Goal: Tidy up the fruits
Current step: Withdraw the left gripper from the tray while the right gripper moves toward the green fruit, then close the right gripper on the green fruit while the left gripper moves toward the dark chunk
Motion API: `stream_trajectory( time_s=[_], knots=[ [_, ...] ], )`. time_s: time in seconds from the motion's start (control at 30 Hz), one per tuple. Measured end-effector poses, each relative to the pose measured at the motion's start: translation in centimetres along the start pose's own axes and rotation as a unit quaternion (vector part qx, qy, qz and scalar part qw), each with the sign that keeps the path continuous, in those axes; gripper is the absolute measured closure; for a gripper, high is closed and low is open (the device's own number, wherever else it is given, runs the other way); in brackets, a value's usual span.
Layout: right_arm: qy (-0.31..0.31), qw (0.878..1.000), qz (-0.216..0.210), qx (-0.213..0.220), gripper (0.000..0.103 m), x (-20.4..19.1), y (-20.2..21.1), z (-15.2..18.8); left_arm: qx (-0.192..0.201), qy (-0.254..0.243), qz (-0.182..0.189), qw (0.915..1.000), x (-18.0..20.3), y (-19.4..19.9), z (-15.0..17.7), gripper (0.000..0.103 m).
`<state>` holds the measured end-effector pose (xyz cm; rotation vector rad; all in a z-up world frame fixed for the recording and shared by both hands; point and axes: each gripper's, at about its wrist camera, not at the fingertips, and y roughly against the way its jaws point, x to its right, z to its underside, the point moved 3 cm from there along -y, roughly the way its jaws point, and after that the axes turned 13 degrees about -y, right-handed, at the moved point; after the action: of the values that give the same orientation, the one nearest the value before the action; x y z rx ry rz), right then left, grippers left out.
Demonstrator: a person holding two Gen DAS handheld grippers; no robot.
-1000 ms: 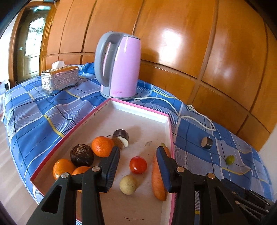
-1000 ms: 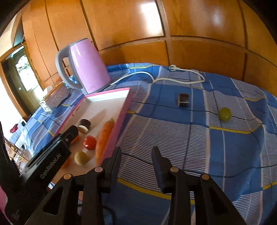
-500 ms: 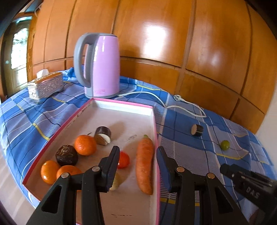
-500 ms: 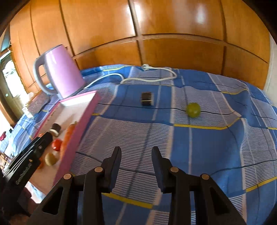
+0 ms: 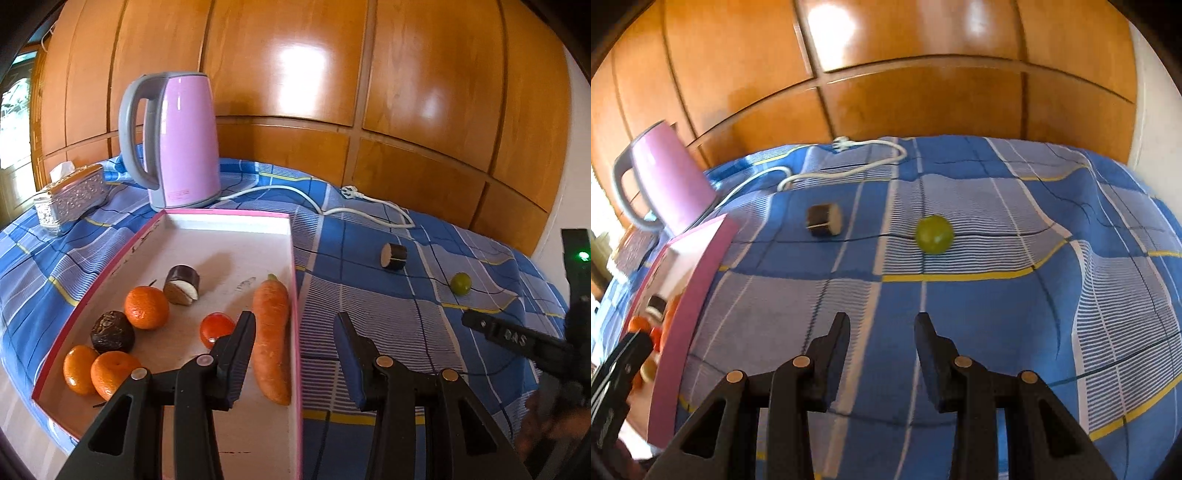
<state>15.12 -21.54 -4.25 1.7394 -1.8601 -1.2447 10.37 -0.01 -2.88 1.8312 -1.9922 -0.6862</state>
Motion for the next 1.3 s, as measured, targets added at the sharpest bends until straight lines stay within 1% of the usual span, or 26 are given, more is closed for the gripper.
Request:
stream_trajectory(
  time_s=[0.23,0.47,0.63,0.83,1.0,1.17,1.23,1.3],
  knots=[
    [-0.028,1.0,0.003,0.012,0.067,1.0,-1.2,-1.7,-0.002,-0.009,0.007,0.9999,0.6,-0.2,0.0,0.059],
    [-0.071,0.997,0.005,0.025,0.067,2.7,-1.8,-4.2,-0.007,-0.016,0.015,0.9997,1.2,-0.5,0.1,0.059],
    [-0.08,0.997,0.007,0.014,0.067,2.8,-3.5,-5.6,-0.01,-0.023,0.018,0.9995,1.6,-0.7,0.1,0.059],
    [-0.078,0.997,0.017,0.007,0.067,2.9,-5.6,-6.0,-0.013,-0.027,0.021,0.9993,1.9,-0.8,0.2,0.059],
    [-0.09,0.996,-0.002,0.002,0.068,3.2,-6.1,-6.1,-0.014,-0.033,0.028,0.9989,2.3,-0.8,0.2,0.059],
    [-0.088,0.996,-0.013,-0.002,0.069,3.1,-6.2,-6.1,-0.014,-0.037,0.038,0.9985,2.6,-0.7,0.2,0.059],
    [-0.085,0.996,-0.013,-0.004,0.069,3.2,-6.1,-6.1,-0.011,-0.04,0.04,0.9983,2.7,-0.6,0.1,0.06],
    [-0.079,0.997,-0.009,-0.006,0.069,3.3,-6.0,-6.0,-0.017,-0.044,0.047,0.9978,3.0,-0.8,0.2,0.065]
  ],
)
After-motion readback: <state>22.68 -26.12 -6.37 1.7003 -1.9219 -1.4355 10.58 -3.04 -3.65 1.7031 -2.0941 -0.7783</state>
